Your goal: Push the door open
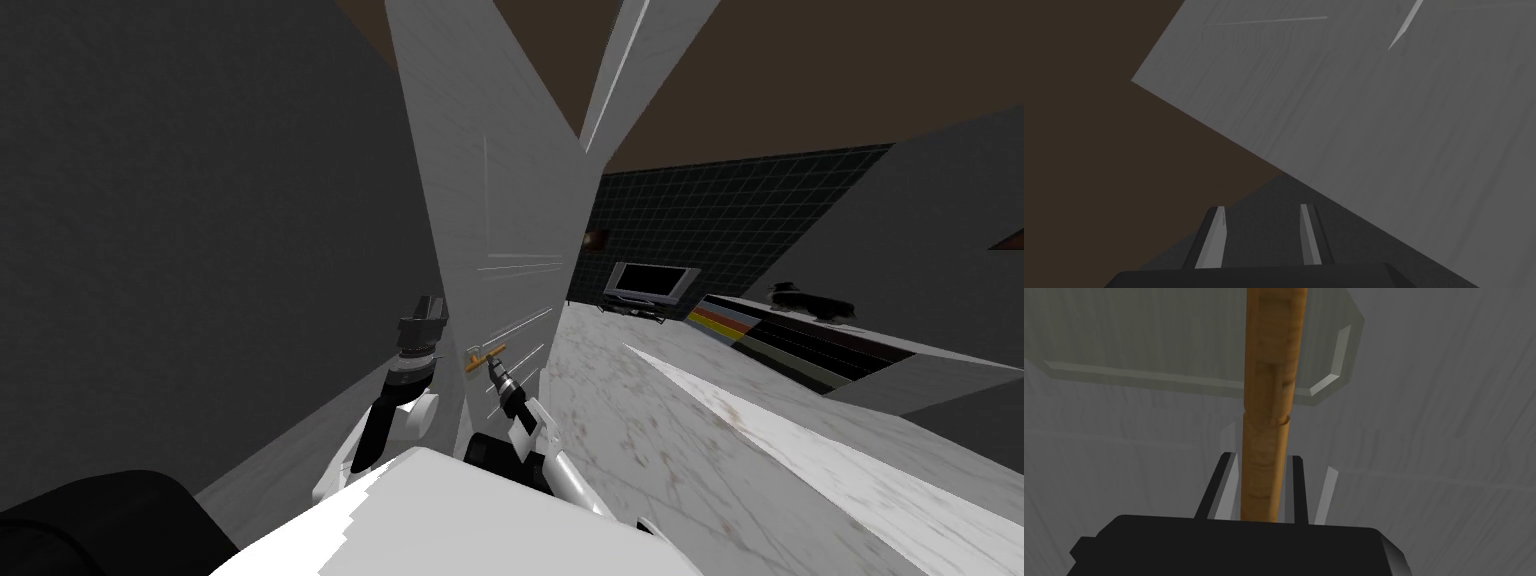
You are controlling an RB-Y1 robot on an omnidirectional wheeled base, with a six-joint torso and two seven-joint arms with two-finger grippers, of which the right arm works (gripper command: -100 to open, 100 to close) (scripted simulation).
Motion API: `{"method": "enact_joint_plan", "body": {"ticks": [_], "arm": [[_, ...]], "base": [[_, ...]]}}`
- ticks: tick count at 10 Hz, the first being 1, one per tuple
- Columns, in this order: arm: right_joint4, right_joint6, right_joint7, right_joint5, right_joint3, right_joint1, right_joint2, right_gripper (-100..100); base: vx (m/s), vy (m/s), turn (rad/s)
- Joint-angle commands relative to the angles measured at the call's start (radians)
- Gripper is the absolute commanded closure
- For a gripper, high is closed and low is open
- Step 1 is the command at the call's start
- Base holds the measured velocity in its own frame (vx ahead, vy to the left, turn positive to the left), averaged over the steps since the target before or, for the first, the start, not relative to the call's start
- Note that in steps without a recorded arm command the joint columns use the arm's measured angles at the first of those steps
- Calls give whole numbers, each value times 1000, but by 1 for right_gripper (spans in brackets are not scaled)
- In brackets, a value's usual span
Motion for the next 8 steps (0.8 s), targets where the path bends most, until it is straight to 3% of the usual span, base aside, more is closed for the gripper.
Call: {"method": "enact_joint_plan", "body": {"ticks": [1,7,8], "arm": [[-12,7,-6,23,-24,22,-13,100],[-77,24,-33,124,-79,109,-1,100],[-78,20,-33,112,-65,102,-6,-100]], "base": [[110,219,-148],[118,223,-197],[-21,60,-121]]}}
